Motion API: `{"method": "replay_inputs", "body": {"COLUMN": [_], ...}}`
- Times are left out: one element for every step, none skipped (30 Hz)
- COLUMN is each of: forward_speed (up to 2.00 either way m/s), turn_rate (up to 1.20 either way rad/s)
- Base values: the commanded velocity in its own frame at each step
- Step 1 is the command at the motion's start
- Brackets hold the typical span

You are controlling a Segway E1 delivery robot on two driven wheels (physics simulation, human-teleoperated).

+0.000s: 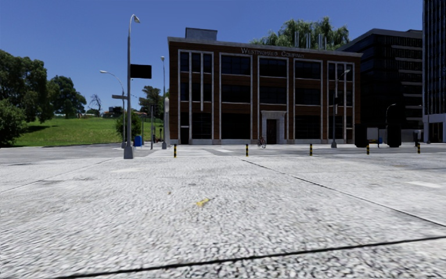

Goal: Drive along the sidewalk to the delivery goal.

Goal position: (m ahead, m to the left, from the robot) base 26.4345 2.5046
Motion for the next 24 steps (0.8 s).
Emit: {"method": "replay_inputs", "body": {"forward_speed": [2.0,2.0,2.0,2.0,2.0,2.0,2.0,2.0,2.0,2.0,2.0,2.0,2.0,2.0,2.0,2.0,2.0,2.0,2.0,2.0,2.0,2.0,2.0,2.0], "turn_rate": [0.0,0.0,0.0,0.0,0.0,0.0,0.0,0.0,0.0,0.0,0.0,0.0,0.0,0.0,0.0,0.0,0.0,0.0,0.0,0.0,0.0,0.0,0.0,0.0]}}
